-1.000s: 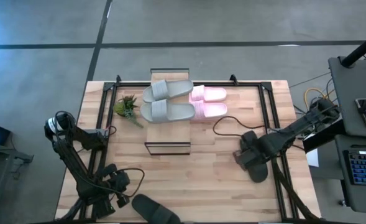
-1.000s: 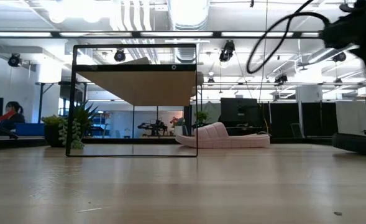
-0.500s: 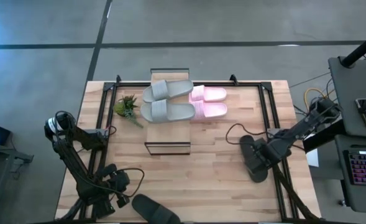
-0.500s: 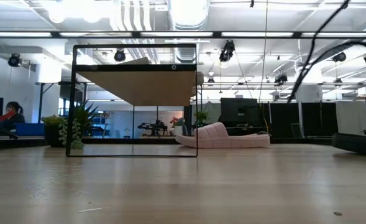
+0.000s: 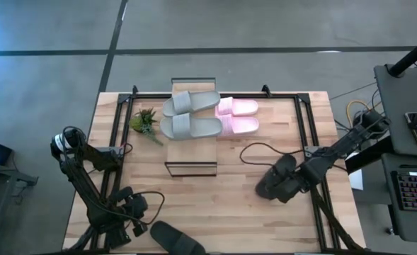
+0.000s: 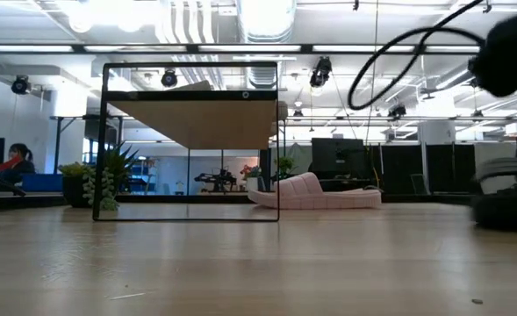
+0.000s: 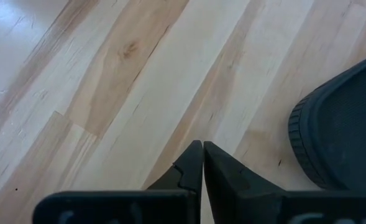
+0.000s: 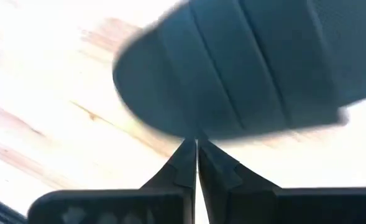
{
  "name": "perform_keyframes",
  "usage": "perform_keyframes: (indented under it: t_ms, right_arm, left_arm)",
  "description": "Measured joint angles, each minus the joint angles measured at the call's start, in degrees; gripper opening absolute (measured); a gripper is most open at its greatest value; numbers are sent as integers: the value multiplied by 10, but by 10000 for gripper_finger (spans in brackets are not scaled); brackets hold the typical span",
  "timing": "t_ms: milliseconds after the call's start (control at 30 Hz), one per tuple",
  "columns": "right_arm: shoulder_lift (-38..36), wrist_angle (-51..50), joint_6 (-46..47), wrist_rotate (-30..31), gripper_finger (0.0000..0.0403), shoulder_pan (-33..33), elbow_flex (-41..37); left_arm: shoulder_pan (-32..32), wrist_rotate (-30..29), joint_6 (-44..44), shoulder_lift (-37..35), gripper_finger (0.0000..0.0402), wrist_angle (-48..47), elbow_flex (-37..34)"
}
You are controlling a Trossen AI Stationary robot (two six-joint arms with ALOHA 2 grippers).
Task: Pick and place slides into the shelf
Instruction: Move the top black slide to the middle right of the table
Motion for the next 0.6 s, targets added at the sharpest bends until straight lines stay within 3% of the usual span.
perform_keyframes:
  t_ms: [467,600]
  right_arm:
    - [-3,-149,45,-21,9,2,24]
    - [-3,-200,73,-1,9,2,24]
  left_arm:
    - [0,1,0,0,0,0,2]
    - [0,1,0,0,0,0,2]
